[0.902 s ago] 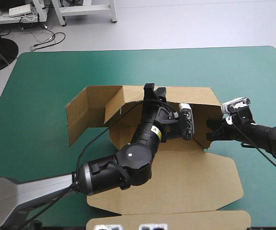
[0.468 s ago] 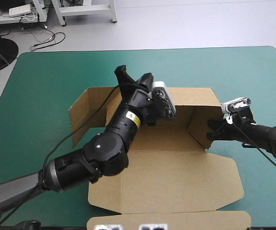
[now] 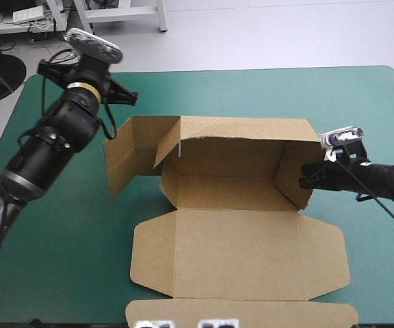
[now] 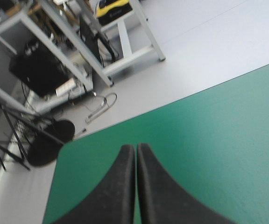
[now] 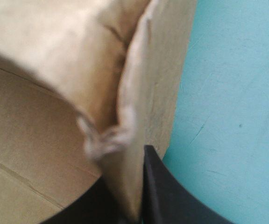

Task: Fold the box

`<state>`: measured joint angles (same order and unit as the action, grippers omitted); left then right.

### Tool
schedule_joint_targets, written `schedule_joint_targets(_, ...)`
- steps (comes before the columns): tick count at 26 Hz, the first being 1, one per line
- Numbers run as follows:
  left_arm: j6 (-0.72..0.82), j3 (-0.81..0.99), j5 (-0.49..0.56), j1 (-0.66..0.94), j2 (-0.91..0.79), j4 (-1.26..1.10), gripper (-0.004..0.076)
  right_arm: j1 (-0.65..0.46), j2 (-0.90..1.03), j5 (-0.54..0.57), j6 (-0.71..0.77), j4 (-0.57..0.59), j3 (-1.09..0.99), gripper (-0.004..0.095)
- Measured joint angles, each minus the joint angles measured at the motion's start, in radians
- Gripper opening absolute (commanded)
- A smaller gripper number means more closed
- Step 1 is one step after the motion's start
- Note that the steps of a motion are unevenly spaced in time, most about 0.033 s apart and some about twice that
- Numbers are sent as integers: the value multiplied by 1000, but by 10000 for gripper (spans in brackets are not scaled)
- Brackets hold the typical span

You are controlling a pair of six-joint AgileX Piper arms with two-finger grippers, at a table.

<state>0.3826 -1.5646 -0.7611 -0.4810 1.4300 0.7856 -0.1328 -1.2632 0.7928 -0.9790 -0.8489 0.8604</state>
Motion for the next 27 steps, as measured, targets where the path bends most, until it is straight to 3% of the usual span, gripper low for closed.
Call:
schedule_joint_targets(4, -69, -44, -70, 157, -5, -250, 0, 0, -1, 123, 155, 111, 128, 0)
schedule_joint_targets(10, -207, -48, -284, 351, -7, -538, 0, 0, -40, 313, 312, 186, 262, 0)
schedule_joint_targets(16, -322, -48, -431, 456, -23, -678, 0, 32, -133, 389, 388, 244, 274, 0)
schedule_joint_targets(20, -361, -43, -462, 485, -66, -737, 0, 114, -193, 334, 412, 296, 274, 0)
schedule_joint_targets(23, -372, 19, -486, 521, -126, -748, 0, 202, -242, 180, 505, 334, 290, 4)
schedule_joint_targets(26, -373, 108, -486, 539, -172, -755, 0, 234, -300, 36, 561, 366, 290, 149)
schedule_joint_targets(27, -383, 126, -486, 540, -183, -766, 0, 238, -309, 15, 574, 375, 290, 250)
